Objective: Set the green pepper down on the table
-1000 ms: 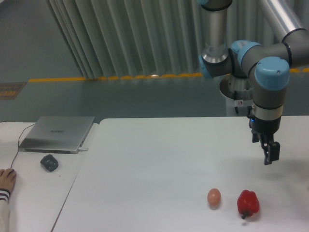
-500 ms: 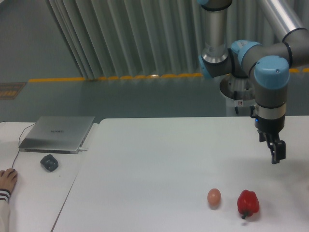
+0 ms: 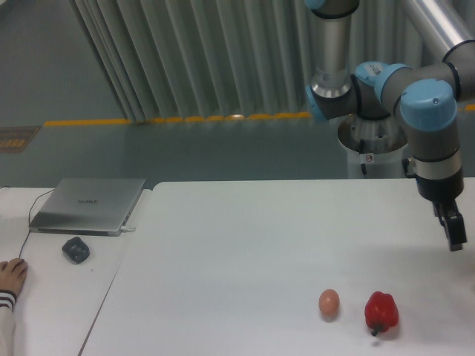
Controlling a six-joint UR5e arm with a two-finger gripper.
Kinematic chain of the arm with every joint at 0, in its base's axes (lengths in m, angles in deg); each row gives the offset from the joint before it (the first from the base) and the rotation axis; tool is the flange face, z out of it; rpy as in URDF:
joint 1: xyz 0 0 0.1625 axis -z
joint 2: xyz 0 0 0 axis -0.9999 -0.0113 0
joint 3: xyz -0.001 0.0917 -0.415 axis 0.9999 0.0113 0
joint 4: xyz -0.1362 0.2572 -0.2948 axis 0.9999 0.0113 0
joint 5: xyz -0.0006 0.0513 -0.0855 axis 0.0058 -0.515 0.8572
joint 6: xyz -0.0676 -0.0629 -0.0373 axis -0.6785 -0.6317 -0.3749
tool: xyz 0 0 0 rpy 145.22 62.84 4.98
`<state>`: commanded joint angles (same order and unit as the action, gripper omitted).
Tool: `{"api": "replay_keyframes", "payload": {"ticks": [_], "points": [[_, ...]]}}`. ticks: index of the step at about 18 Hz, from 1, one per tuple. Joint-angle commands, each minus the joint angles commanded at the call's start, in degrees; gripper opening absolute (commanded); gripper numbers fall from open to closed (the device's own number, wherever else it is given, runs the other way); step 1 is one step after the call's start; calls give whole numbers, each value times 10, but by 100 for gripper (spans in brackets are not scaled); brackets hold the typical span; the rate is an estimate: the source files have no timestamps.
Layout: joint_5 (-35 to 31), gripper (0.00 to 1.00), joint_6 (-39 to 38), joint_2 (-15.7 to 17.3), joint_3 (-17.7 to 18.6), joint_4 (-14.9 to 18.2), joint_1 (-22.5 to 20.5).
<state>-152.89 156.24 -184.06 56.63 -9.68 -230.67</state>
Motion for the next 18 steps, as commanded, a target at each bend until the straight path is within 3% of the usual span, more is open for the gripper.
{"api": "replay_keyframes", "payload": {"ticks": [6,10,18], "points": [[43,100,-34,-24,-10,-8,-47],[116,100,-35,-40,-17,-23,-90],[116,100,-43,-66,-35,-33,-99]]}}
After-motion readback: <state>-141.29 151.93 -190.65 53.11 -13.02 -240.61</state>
